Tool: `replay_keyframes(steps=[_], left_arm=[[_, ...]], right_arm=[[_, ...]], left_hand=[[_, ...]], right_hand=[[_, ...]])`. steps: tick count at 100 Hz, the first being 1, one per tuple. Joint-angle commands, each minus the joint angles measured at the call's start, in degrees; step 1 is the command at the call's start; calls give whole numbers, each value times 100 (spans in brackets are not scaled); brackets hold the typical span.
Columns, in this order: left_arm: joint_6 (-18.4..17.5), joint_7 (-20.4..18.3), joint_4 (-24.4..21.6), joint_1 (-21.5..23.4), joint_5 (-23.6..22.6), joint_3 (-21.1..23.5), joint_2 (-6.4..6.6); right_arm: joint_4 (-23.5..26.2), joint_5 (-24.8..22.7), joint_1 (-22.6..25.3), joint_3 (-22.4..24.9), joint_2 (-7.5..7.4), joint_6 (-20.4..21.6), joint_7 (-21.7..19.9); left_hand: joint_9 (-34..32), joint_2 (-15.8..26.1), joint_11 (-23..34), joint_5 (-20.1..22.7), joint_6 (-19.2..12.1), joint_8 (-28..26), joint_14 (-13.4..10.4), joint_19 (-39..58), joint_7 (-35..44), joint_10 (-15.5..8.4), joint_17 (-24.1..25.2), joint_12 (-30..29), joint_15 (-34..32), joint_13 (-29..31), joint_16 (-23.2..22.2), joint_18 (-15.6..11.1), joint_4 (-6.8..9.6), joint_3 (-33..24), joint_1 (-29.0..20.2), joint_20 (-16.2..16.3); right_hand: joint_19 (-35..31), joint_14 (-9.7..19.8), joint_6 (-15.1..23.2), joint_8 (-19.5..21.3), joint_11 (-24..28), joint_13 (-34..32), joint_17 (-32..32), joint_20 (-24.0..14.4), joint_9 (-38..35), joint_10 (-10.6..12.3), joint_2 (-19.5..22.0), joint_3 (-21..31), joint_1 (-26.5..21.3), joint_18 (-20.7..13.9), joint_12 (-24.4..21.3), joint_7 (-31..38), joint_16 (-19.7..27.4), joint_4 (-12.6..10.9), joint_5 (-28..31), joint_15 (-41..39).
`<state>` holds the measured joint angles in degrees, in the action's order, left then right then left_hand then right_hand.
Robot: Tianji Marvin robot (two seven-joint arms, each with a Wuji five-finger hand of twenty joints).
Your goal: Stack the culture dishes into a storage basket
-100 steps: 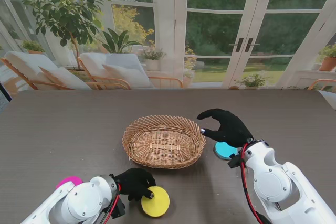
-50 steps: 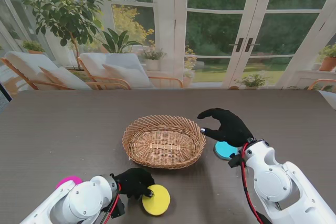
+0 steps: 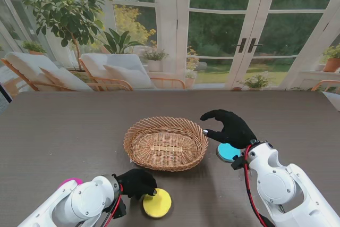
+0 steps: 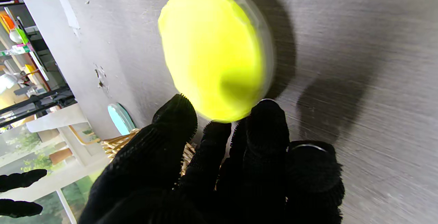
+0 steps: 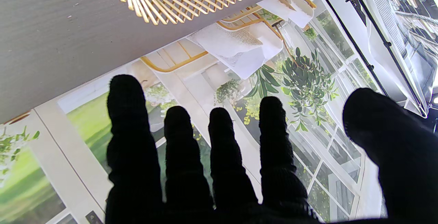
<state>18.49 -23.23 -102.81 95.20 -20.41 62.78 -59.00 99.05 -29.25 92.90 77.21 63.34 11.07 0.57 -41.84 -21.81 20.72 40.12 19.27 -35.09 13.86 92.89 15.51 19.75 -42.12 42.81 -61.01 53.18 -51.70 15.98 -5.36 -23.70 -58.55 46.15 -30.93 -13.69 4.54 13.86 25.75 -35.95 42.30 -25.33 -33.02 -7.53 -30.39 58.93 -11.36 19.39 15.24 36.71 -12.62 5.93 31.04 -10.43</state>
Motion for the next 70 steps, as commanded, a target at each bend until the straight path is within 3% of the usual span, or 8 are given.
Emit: replay_keyframes(steps=[1, 17, 33, 45, 57, 70], left_arm=[[26, -117, 72, 3, 5, -29, -12], [-17, -150, 23, 36, -66, 0, 1], [-107, -169, -146, 157, -187, 127, 14], [-235, -221, -368, 311, -294, 330, 29], [-391, -236, -653, 511, -404, 609, 30], [-627, -236, -943, 740, -513, 946, 25]], right_arm=[[44, 2, 33, 1, 18, -12, -86], [49, 6, 37, 7, 18, -17, -89], [44, 5, 32, 3, 17, -17, -93], [40, 7, 28, -3, 17, -27, -97], [45, 2, 33, 2, 16, -26, -97], [52, 2, 39, 4, 17, -30, -95]], left_hand=[[404, 142, -606, 98, 123, 189, -15, 545, -162, 399, -39, -481, -229, -97, 11, -162, 211, -198, 171, -20], [452, 145, -744, 7, 170, 484, -7, 544, -337, 405, -14, -608, -213, -138, 12, -164, 207, -241, 262, -17], [527, 176, -994, -167, 10, 753, 42, 530, -493, 367, 39, -905, -138, -206, 22, -174, 196, -85, 413, -6], [525, 269, -1166, -235, -165, 903, 236, 383, -523, 304, 218, -1216, 196, -354, 90, -72, 222, 295, 558, 37], [496, 389, -1235, -242, -330, 966, 679, -713, -527, 175, 1084, -1374, 1205, -880, 365, 467, 274, 805, 540, 123], [460, 504, -1267, -206, -534, 963, 869, -1731, -514, 14, 1794, -1400, 2057, -1314, 683, 724, 302, 1166, 525, 28]], right_hand=[[133, -15, -45, -32, 58, -118, -2345, -168, -138, -122, 94, 355, 10, 31, 28, 41, 23, -24, 117, -13], [130, -24, -61, -32, 58, -136, -2343, -165, -142, -127, 105, 355, 12, 35, 28, 44, 22, -24, 123, -20], [126, -21, -69, -31, 61, -141, -2337, -163, -150, -129, 110, 356, 9, 31, 30, 49, 22, -26, 128, -21], [127, -16, -73, -31, 61, -142, -2342, -159, -154, -129, 114, 354, 11, 36, 30, 48, 22, -25, 125, -22], [125, -22, -81, -31, 62, -141, -2341, -157, -162, -132, 114, 359, 4, 37, 30, 49, 22, -27, 124, -22], [124, -23, -73, -32, 56, -146, -2343, -156, -150, -133, 121, 355, 7, 45, 28, 46, 22, -27, 120, -23]])
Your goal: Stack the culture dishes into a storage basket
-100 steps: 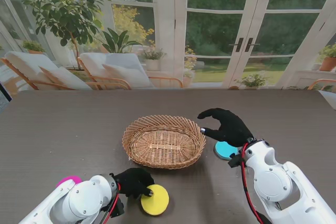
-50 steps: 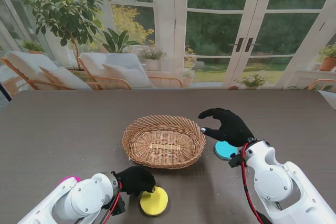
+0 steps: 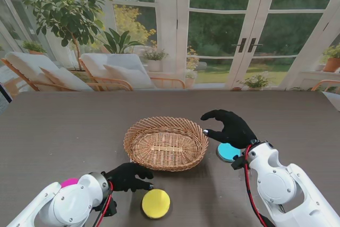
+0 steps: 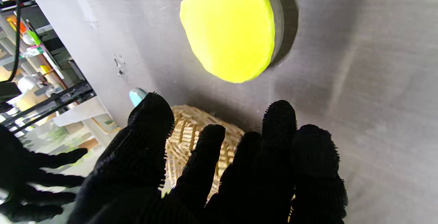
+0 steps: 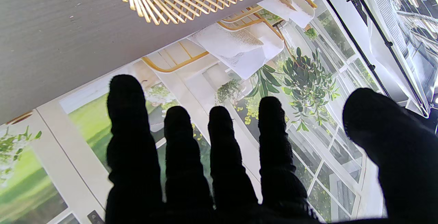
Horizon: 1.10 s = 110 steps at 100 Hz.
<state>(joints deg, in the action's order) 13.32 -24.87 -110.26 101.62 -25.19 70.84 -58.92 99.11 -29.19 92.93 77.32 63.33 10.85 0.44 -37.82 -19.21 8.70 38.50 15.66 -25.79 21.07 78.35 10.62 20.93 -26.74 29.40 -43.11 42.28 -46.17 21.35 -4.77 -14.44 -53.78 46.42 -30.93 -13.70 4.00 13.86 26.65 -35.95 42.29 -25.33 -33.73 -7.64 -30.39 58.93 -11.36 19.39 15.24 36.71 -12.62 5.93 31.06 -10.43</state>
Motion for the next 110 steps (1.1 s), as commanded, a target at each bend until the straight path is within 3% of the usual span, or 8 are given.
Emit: replay_keyframes(steps=[1, 21, 28, 32, 44, 70, 91, 110], left_arm=[[-134, -63, -214, 115, -39, 165, 14], [-503, 70, -526, 429, -13, 622, -26], [-610, 106, -618, 527, -33, 767, -36], [-671, 118, -664, 580, -58, 847, -40], [-854, 97, -813, 747, -226, 1100, -37], [-1042, 216, -1027, 1118, -578, 1500, -67], [-1041, 365, -1109, 1397, -1078, 1685, -97], [-1049, 554, -1219, 1755, -1973, 1958, -136]], right_arm=[[47, -4, 36, -7, 17, -7, -81], [53, -6, 39, -8, 17, -9, -81], [57, -8, 39, -9, 17, -13, -80], [58, -9, 40, -9, 18, -13, -79], [61, -14, 42, -9, 18, -11, -76], [64, -16, 43, -14, 15, -10, -85], [68, -16, 51, -17, 15, -6, -84], [72, -13, 58, -17, 13, -7, -94]], left_hand=[[33, 254, -61, -37, -221, 29, 171, -434, -20, -130, 387, -60, 431, -315, 201, 213, 245, 290, 43, -24], [-67, 421, -162, -22, -524, 80, 412, -2063, -62, -361, 1313, -274, 2108, -1093, 1132, 337, 310, 883, -92, -410], [-29, 480, -244, -56, -559, 135, 386, -2651, -105, -429, 1539, -493, 2576, -1319, 1476, 342, 317, 1070, -42, -634], [45, 568, -270, -82, -602, 191, 371, -2965, -134, -433, 1657, -644, 2784, -1456, 1660, 343, 336, 1508, -69, -718], [369, 442, -415, -346, -695, 428, 273, -4185, -328, -497, 2004, -998, 3408, -1961, 2172, 292, 386, 1413, -174, -1163], [994, 509, -601, -839, -805, 762, 88, -6394, -536, -546, 2212, -1474, 3945, -2752, 2793, 252, 379, 1455, 74, -1583], [1074, 612, -620, -911, -805, 802, 110, -6638, -558, -551, 2274, -1543, 3966, -2792, 2865, 248, 380, 1458, 130, -1577], [1063, 627, -587, -946, -821, 818, 153, -6603, -556, -537, 2073, -1540, 3887, -2700, 2847, 327, 386, 1454, 122, -1477]], right_hand=[[124, -19, -19, -33, -35, -143, -2343, -156, -78, -122, 122, 355, 8, 45, 28, 46, 22, -26, 117, -21], [124, -15, -16, -33, -30, -145, -2349, -153, -87, -124, 126, 356, 6, 42, 30, 46, 22, -28, 120, -21], [119, -17, -14, -33, -31, -143, -2342, -154, -86, -123, 127, 355, 10, 39, 30, 48, 22, -28, 124, -20], [119, -15, -11, -33, -32, -144, -2342, -153, -82, -116, 127, 357, 6, 40, 29, 46, 22, -28, 120, -21], [118, -10, -19, -32, -31, -148, -2341, -152, -89, -126, 131, 358, 3, 45, 30, 49, 22, -30, 125, -22], [118, -18, -6, -33, -31, -145, -2345, -150, -86, -117, 135, 358, 5, 39, 30, 47, 22, -29, 118, -21], [117, -18, -16, -33, -30, -150, -2346, -149, -90, -118, 135, 357, 8, 41, 30, 46, 21, -29, 117, -21], [114, -15, -9, -32, -33, -146, -2344, -149, -87, -109, 139, 357, 8, 41, 29, 49, 22, -29, 125, -20]])
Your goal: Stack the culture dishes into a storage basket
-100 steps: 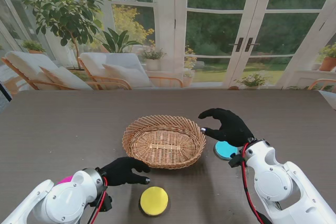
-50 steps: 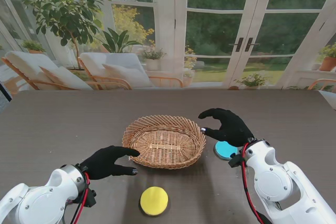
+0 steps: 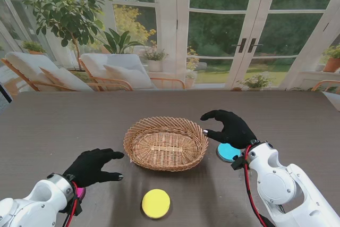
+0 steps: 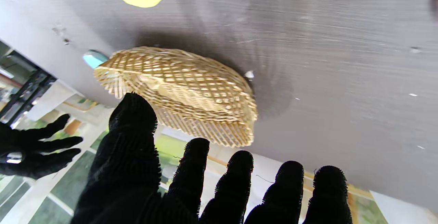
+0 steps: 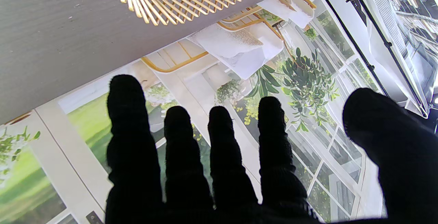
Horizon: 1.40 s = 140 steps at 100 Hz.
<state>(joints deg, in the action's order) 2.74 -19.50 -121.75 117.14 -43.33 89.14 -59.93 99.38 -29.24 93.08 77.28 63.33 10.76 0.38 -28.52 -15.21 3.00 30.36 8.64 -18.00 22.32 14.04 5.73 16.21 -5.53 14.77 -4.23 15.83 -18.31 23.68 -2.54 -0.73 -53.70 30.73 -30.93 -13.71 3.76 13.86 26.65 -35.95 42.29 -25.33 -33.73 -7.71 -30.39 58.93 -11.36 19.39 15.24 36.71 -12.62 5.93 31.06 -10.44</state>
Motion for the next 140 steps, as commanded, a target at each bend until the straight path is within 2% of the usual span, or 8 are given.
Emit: replay_keyframes(steps=[1, 23, 36, 53, 65, 85, 116, 140], left_arm=[[10, 35, -74, 224, -206, 143, -38], [154, 540, -96, 699, -911, 427, -132], [316, 728, -85, 916, -1216, 479, -165], [532, 875, -114, 1186, -1965, 514, -186], [761, 976, -126, 1376, -2354, 542, -206], [1102, 1263, -40, 1578, -2479, 575, -250], [1413, 1378, 265, 1522, -2471, 518, -257], [1438, 1195, 475, 1395, -2378, 513, -230]], right_arm=[[46, -8, 43, -13, 14, 1, -88], [54, -10, 50, -25, 10, 5, -103], [63, -6, 58, -34, 7, -1, -118], [73, -10, 61, -49, 5, -6, -129], [73, -9, 62, -53, 4, -7, -133], [77, -1, 63, -68, 0, -22, -157], [72, 3, 58, -81, -1, -26, -165], [65, 1, 52, -99, -4, -29, -178]], left_hand=[[129, 226, -13, -114, -121, 37, 32, -170, -58, -59, -56, -76, -7, -44, 58, 98, 164, 82, 112, 96], [141, 218, -2, -141, -126, 43, 73, -107, -54, -40, -239, -58, -99, 77, 8, 167, 169, 75, 102, 209], [148, 221, -3, -179, -116, 53, 115, 56, -68, -42, -511, -49, -222, 261, -72, 204, 172, 57, 68, 347], [122, 236, 10, -208, -201, 64, 159, 472, -66, -51, -790, -20, -455, 556, -335, 210, 169, 39, 58, 845], [123, 217, 14, -264, -286, 64, 178, 1300, -73, -34, -766, -10, -676, 788, -591, 156, 167, 50, 87, 1278], [75, 166, 33, -243, -374, 17, 187, 2728, -38, 54, -569, 32, -941, 1028, -905, 122, 164, 21, 71, 1307], [180, 96, 21, -400, -418, 13, 173, 3288, -90, 59, -611, 40, -1088, 1115, -1055, 96, 166, 24, 121, 1190], [265, -45, 8, -668, -456, 44, 87, 4723, -182, 153, -896, 44, -1935, 1350, -1935, -93, 165, -11, 239, 1798]], right_hand=[[114, -18, 10, -32, -33, -145, -2344, -149, -88, -113, 139, 359, 5, 41, 29, 49, 22, -30, 124, -18], [111, -16, 10, -33, -28, -157, -2341, -149, -93, -113, 141, 360, 4, 39, 31, 47, 20, -31, 119, -23], [110, -22, 15, -34, -28, -155, -2340, -149, -93, -110, 140, 366, 1, 49, 31, 47, 20, -30, 123, -22], [111, -12, 27, -33, -26, -164, -2341, -148, -94, -118, 144, 367, 5, 49, 32, 47, 19, -30, 125, -26], [109, -14, 45, -35, -28, -176, -2337, -148, -88, -108, 149, 371, 1, 51, 31, 43, 14, -30, 125, -33], [104, -17, 62, -37, -25, -206, -2331, -148, -95, -109, 151, 376, -1, 51, 32, 38, 4, -29, 126, -51], [99, -20, 71, -38, -26, -245, -2327, -149, -90, -110, 150, 381, -3, 57, 32, 35, -27, -29, 133, -93], [97, -22, 70, -36, -24, -261, -2327, -149, -92, -114, 148, 383, -7, 55, 33, 38, -47, -28, 144, -119]])
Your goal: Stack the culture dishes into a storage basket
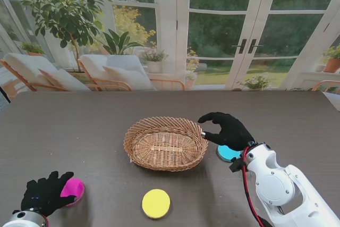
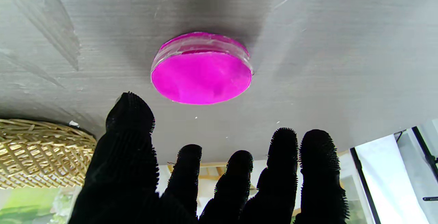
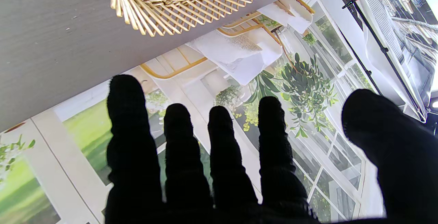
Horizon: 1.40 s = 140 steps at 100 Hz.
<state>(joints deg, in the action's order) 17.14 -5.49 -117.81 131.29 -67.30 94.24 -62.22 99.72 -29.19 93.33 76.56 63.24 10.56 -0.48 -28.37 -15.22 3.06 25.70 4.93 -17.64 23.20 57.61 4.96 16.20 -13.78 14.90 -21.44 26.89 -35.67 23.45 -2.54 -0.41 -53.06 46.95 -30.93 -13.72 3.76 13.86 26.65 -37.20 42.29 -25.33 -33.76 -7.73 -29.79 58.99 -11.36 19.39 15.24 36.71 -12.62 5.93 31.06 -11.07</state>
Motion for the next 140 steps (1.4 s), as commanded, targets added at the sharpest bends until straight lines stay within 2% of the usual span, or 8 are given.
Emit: replay_keyframes(steps=[1, 28, 33, 37, 51, 99, 117, 140], left_arm=[[-4, -220, 89, -28, 18, 2, 1], [-87, -891, 265, -385, -143, -51, 84], [-110, -1030, 288, -455, -190, -60, 99], [-136, -1106, 311, -505, -200, -66, 110], [-168, -1283, 353, -606, -274, -89, 130], [-94, -1711, 412, -678, -177, -189, 176], [-68, -1663, 464, -678, -184, -218, 175], [-175, -1394, 574, -717, -177, -216, 166]], right_arm=[[30, -5, 26, -28, 5, -9, -94], [27, -8, 21, -44, -3, -3, -126], [28, -6, 21, -44, -2, -7, -126], [28, -4, 21, -44, -2, -9, -126], [25, -1, 21, -43, -3, -10, -133], [14, 12, 13, -47, -11, -4, -173], [4, 14, 8, -55, -14, 0, -187], [-5, 15, 7, -51, -11, -7, -175]], left_hand=[[257, -53, 2, -218, -89, 8, -2, 414, -109, 165, -80, 32, -258, 250, -238, -78, 166, -46, 184, 201], [590, 3, -16, -832, -304, -160, -236, 1926, -196, 307, -533, 118, -1491, 309, -1373, -506, 126, 146, 837, 1000], [618, -168, -7, -881, -296, -199, -310, 2236, -200, 319, -639, 156, -1765, 319, -1590, -620, 226, 30, 574, 1114], [635, -21, -8, -895, -309, -226, -378, 2490, -206, 333, -731, 184, -1991, 330, -1767, -728, 151, 122, 824, 1185], [613, -220, 16, -891, -318, -266, -567, 2969, -209, 361, -1067, 264, -2608, 364, -2194, -957, 220, -88, 588, 1353], [637, -205, 13, -1032, -374, -248, -705, 3380, -272, 550, -1396, 352, -3193, 489, -2550, -1076, 206, -131, 754, 1628], [694, -162, 21, -1109, -404, -242, -742, 3443, -299, 640, -1462, 394, -3291, 548, -2601, -1073, 212, -119, 791, 1669], [759, -143, 21, -1228, -475, -222, -749, 3345, -348, 528, -1305, 425, -3238, 495, -2577, -1050, 221, -128, 783, 1686]], right_hand=[[97, -21, 74, -37, -25, -136, -2327, -149, -86, -110, 88, 377, -5, 55, 33, 37, -48, -28, 141, -56], [99, -21, 125, -42, -24, -155, -2331, -147, -83, -113, 75, 383, -9, 52, 33, 24, -66, -25, 152, -77], [99, -23, 126, -44, -25, -153, -2331, -147, -81, -109, 75, 383, -10, 52, 33, 20, -69, -25, 151, -78], [100, -20, 123, -43, -23, -160, -2333, -147, -85, -122, 63, 384, -15, 55, 33, 22, -71, -25, 161, -81], [98, -27, 137, -45, -22, -163, -2332, -148, -86, -112, 69, 387, -15, 55, 33, 17, -77, -23, 157, -86], [99, -23, 149, -47, -29, -177, -2336, -149, -82, -118, 65, 379, -12, 53, 30, 9, -86, -23, 162, -88], [100, -27, 156, -47, -28, -184, -2338, -149, -82, -117, 67, 377, -14, 57, 31, 6, -89, -24, 160, -91], [100, -29, 154, -46, -28, -193, -2336, -150, -87, -111, 63, 383, -19, 57, 31, 9, -91, -24, 172, -94]])
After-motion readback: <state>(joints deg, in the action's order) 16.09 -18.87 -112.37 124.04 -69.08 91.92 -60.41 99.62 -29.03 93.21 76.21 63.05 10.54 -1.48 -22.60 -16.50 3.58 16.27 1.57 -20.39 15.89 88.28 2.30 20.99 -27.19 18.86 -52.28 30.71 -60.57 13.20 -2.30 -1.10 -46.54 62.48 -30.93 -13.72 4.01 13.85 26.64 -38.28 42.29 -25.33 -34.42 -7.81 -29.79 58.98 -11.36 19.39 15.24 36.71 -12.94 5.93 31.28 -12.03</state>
